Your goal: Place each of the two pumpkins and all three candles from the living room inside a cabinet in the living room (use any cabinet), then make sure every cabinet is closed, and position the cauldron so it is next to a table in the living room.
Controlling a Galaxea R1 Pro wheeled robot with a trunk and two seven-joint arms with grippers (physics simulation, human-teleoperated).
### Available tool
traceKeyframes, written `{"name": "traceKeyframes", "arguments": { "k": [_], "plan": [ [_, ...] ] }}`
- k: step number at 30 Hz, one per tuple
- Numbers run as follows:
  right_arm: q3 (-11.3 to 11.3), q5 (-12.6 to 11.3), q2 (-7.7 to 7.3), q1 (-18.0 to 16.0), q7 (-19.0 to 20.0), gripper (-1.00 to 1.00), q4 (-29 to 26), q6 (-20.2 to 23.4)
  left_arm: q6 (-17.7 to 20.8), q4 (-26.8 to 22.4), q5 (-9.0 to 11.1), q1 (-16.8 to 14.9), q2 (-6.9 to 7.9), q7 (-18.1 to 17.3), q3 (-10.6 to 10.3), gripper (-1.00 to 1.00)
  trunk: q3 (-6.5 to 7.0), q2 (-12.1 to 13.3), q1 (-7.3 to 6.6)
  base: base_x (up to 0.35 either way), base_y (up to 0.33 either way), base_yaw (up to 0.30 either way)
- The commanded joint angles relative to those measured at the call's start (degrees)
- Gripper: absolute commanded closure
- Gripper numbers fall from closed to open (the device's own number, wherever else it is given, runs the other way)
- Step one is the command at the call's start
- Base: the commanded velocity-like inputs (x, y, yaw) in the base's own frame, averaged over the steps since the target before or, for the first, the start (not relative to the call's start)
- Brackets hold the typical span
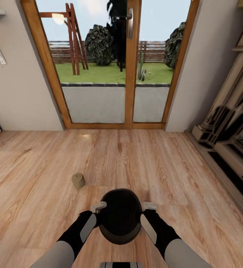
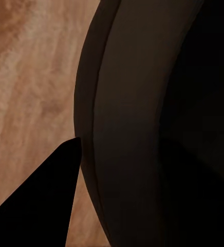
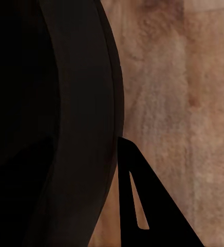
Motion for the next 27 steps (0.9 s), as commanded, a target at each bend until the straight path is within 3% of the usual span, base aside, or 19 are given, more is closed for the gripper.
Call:
{"name": "traceKeyframes", "arguments": {
  "k": [1, 27],
  "plan": [
    [0.2, -0.3, 0.0, -0.1, -0.4, 1.0, -0.1, 0.1, 0.2, -0.1, 0.4, 0.0, 0.05, 0.6, -0.4, 1.0, 0.18, 0.0, -0.04, 0.0, 0.0, 0.0],
    [0.2, -0.5, 0.0, -0.1, -0.2, 1.0, -0.8, 0.0, 0.2, -0.1, 0.4, 0.0, 0.05, 0.6, -0.4, 1.0, 5.94, 0.3, -0.71, 0.0, 0.0, 0.0]
  ]
}}
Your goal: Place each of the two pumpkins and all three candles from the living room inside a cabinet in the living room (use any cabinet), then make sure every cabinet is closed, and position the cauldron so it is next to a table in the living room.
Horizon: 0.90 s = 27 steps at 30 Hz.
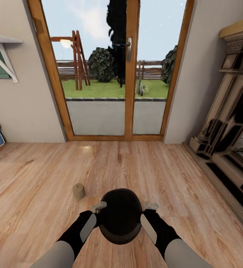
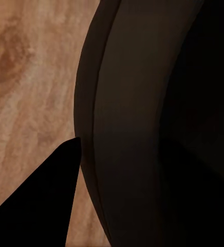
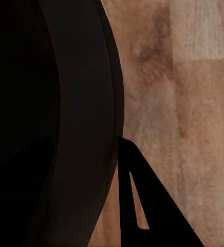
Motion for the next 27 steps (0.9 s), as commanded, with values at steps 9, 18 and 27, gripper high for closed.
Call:
{"name": "traceKeyframes", "arguments": {
  "k": [9, 18, 27],
  "plan": [
    [0.4, -0.9, 0.0, -0.1, -0.4, 1.0, -0.8, -0.1, 0.1, 0.0, 0.4, 0.0, 0.08, 0.6, -0.1, 1.0, 0.06, 0.0, -0.01, -0.024, 0.0, 0.113],
    [0.4, -0.9, 0.0, -0.1, -0.4, 1.0, -0.7, -0.1, 0.1, 0.0, 0.4, 0.0, 0.06, 0.6, -0.1, 1.0, 0.08, 0.0, -0.01, -0.191, -0.057, 0.283],
    [0.4, -0.9, 0.0, -0.1, -0.4, 1.0, -0.7, -0.1, 0.1, 0.0, 0.4, 0.0, 0.14, 0.6, -0.1, 1.0, 0.08, 0.0, -0.01, -0.007, -0.004, 0.289]
  ]
}}
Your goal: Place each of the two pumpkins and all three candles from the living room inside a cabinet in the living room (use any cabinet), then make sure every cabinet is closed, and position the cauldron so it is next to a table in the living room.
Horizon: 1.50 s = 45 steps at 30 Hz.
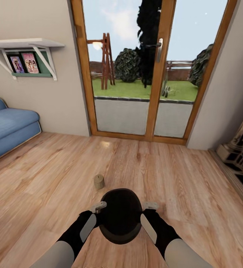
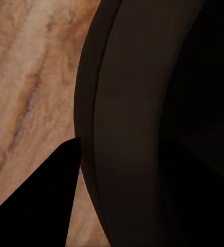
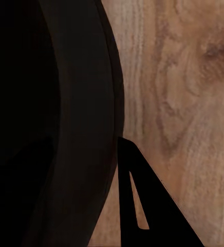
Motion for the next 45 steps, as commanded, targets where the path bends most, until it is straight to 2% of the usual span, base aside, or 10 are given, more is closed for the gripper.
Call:
{"name": "traceKeyframes", "arguments": {
  "k": [1, 11, 45],
  "plan": [
    [0.4, -1.2, 0.0, -0.1, -0.3, 1.0, -0.4, -0.3, 0.4, 0.0, -0.2, 0.0, 0.09, 0.6, -0.1, 1.0, -0.05, 0.0, -0.02, 0.0, 0.0, 0.289],
    [0.4, -1.2, 0.0, 0.0, -0.3, 1.0, -0.4, -0.3, 0.3, 0.0, -0.2, 0.0, 0.05, 0.6, -0.1, 1.0, -0.05, 0.0, -0.02, -0.08, 0.0, 0.289],
    [0.5, -1.2, 0.0, 0.0, -0.2, 1.0, -0.4, -0.2, 0.4, 0.0, -0.2, 0.0, 0.36, 0.6, -0.1, 1.0, -0.05, 0.0, -0.02, 0.002, 0.0, 0.289]
  ]
}}
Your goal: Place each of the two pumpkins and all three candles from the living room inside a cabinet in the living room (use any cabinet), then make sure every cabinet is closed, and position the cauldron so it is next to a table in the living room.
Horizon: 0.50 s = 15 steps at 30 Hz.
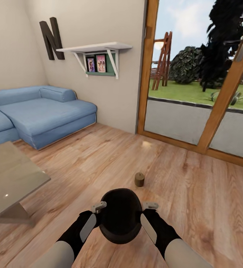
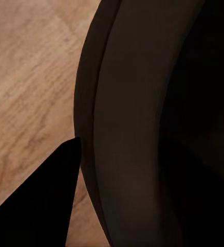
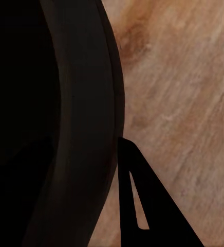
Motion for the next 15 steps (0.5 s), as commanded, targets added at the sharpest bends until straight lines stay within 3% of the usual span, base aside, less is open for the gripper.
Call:
{"name": "traceKeyframes", "arguments": {
  "k": [1, 9, 15],
  "plan": [
    [0.6, -1.5, 0.0, -0.1, -0.3, 1.0, -0.2, -0.4, 0.4, 0.0, -0.6, 0.0, 0.32, 0.5, 0.1, 1.0, -0.05, 0.0, -0.02, 0.009, 0.0, 0.289],
    [0.6, -1.5, 0.0, 0.0, -0.3, 1.0, -0.2, -0.4, 0.4, 0.0, -0.7, 0.0, 0.32, 0.6, 0.1, 1.0, -0.05, 0.0, -0.02, 0.016, -0.007, 0.289],
    [0.6, -1.5, 0.0, 0.0, -0.3, 1.0, -0.2, -0.4, 0.5, 0.0, -0.7, 0.0, 0.31, 0.6, 0.1, 1.0, -0.05, 0.0, -0.02, 0.001, -0.129, 0.289]
  ]
}}
